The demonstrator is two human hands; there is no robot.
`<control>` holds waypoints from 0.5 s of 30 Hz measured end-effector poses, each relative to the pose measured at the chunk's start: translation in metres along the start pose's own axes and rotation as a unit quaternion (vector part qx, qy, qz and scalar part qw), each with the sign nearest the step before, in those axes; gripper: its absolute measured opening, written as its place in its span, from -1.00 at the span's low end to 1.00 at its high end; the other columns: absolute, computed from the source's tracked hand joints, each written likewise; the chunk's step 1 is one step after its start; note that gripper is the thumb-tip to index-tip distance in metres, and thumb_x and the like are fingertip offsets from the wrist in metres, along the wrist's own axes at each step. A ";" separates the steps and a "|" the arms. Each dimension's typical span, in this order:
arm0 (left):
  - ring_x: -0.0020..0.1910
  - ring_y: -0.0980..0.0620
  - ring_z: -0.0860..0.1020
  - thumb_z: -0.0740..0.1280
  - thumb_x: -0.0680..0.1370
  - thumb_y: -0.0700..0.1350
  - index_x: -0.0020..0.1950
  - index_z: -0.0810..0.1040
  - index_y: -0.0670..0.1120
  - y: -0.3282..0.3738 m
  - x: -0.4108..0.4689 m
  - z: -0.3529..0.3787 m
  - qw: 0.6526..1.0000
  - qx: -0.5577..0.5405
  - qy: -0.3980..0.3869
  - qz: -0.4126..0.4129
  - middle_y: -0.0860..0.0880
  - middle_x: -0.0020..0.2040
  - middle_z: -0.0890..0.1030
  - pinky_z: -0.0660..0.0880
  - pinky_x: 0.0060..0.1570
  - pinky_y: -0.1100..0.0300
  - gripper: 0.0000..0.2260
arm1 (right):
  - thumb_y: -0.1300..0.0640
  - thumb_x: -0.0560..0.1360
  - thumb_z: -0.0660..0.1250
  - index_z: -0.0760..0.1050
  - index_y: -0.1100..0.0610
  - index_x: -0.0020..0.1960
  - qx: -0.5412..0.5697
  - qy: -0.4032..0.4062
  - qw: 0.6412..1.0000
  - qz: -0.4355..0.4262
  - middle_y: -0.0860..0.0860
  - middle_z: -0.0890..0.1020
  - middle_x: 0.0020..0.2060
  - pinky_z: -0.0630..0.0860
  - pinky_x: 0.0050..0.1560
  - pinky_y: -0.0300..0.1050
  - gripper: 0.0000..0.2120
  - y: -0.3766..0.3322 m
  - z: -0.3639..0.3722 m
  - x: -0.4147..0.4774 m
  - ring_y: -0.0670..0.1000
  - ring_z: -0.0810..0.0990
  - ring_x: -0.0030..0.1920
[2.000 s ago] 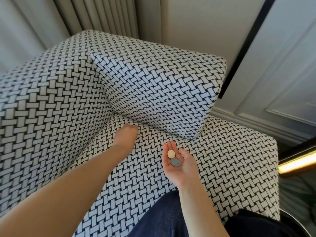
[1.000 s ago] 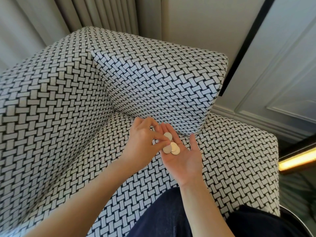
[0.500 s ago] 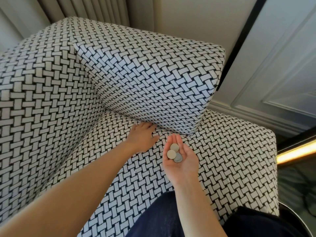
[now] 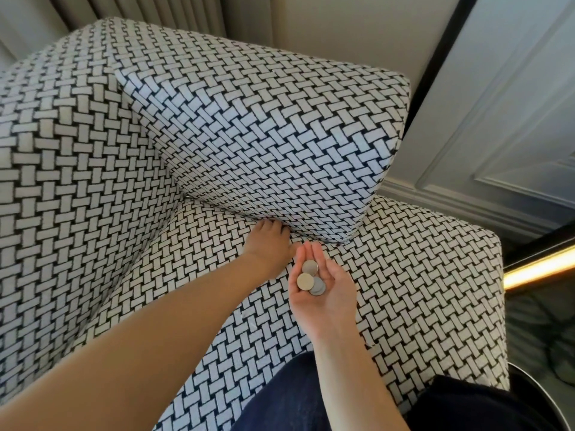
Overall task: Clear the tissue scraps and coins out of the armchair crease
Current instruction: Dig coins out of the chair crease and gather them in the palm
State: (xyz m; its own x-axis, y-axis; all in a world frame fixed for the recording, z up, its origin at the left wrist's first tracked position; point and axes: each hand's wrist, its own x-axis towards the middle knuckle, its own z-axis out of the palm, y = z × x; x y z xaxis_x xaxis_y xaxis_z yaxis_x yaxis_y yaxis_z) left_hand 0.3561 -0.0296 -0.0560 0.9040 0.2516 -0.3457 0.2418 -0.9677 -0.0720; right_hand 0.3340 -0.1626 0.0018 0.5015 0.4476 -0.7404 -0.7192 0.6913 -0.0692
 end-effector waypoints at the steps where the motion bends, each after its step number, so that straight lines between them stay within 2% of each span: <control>1: 0.45 -0.14 0.18 0.03 0.62 0.00 0.47 0.20 -0.17 0.003 -0.001 0.001 1.000 0.002 0.013 0.005 -0.17 0.45 0.26 0.06 0.48 0.01 -0.55 | 0.15 0.62 0.09 0.58 0.27 0.04 0.000 0.003 1.000 -0.001 0.15 0.70 -0.10 0.53 0.01 -0.16 -0.68 0.000 0.000 0.000 0.07 0.66 0.01; 4: 0.45 -0.09 0.20 0.16 0.60 -0.10 0.46 0.20 -0.17 0.010 -0.007 0.008 0.996 -0.024 0.072 0.040 -0.13 0.43 0.28 0.03 0.49 0.05 -0.56 | 0.15 0.61 0.09 0.58 0.27 0.03 0.003 0.007 1.000 -0.001 0.15 0.71 -0.10 0.52 0.07 -0.15 -0.68 0.000 -0.001 0.000 0.07 0.65 0.03; 7: 0.48 -0.05 0.16 0.16 0.61 -0.12 0.50 0.14 -0.14 0.016 -0.009 0.015 0.991 -0.063 0.100 0.064 -0.10 0.47 0.24 -0.02 0.47 0.12 -0.53 | 0.16 0.61 0.10 0.59 0.27 0.03 0.007 0.011 1.000 -0.001 0.15 0.70 -0.09 0.52 0.10 -0.15 -0.69 0.000 -0.001 -0.001 0.07 0.65 0.03; 11: 0.51 -0.03 0.10 0.14 0.63 -0.09 0.53 0.09 -0.12 0.013 -0.006 0.015 0.990 -0.075 0.075 0.088 -0.07 0.52 0.17 -0.03 0.50 0.11 -0.51 | 0.16 0.60 0.12 0.59 0.27 0.03 0.013 0.019 1.000 -0.001 0.15 0.70 -0.08 0.54 0.05 -0.15 -0.70 0.000 -0.001 -0.002 0.08 0.66 0.00; 15: 0.49 -0.06 0.12 0.19 0.59 0.01 0.52 0.12 -0.08 0.008 0.007 0.019 0.993 -0.053 0.038 0.094 -0.05 0.50 0.20 0.05 0.49 0.03 -0.47 | 0.17 0.59 0.13 0.60 0.27 0.02 0.016 0.021 1.000 0.004 0.16 0.70 -0.09 0.55 0.00 -0.15 -0.71 -0.001 0.000 -0.001 0.08 0.67 -0.03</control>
State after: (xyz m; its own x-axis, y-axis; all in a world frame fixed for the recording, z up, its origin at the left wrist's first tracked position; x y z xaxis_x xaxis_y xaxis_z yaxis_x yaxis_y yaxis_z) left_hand 0.3580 -0.0363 -0.0768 0.9596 0.0708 -0.2725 0.0979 -0.9913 0.0874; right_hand 0.3345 -0.1638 0.0030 0.4746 0.4296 -0.7683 -0.7073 0.7056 -0.0424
